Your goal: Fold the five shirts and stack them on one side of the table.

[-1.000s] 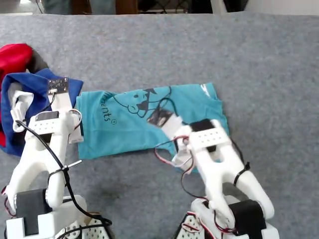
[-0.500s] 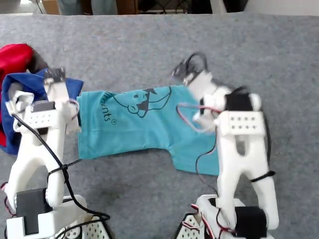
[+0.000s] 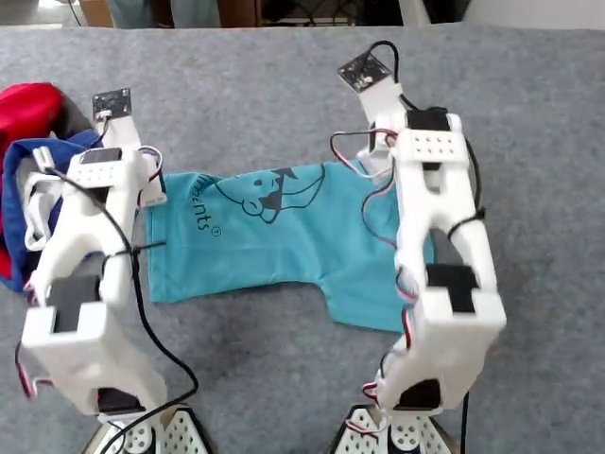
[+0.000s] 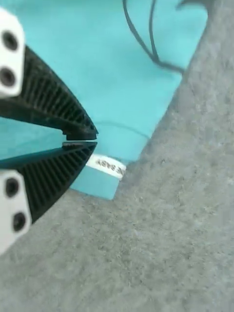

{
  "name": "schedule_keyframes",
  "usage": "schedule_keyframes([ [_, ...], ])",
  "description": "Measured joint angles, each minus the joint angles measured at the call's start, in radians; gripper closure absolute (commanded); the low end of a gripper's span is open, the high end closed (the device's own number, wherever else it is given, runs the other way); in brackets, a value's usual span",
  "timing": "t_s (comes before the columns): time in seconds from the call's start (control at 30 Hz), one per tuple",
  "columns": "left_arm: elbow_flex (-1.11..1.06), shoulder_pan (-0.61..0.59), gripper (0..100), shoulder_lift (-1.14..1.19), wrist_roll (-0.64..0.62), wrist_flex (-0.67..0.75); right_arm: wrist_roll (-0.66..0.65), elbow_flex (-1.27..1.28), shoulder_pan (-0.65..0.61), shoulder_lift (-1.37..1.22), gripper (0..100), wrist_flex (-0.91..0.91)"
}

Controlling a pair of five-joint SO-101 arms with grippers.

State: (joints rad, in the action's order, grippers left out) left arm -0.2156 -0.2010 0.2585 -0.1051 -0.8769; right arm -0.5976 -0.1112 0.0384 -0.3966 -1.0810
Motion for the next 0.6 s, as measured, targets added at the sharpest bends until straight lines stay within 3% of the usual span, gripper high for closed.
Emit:
schedule_keyframes([
  [0.27, 0.216, -0.011, 97, 0.218, -0.002, -0.063, 0.0, -0.275, 0.101, -0.351, 98.3, 0.008],
  [0.6, 0.282, -0.072, 97, 0.239, -0.002, -0.138, -0.035, -0.663, 0.153, -0.548, 98.4, -0.238],
])
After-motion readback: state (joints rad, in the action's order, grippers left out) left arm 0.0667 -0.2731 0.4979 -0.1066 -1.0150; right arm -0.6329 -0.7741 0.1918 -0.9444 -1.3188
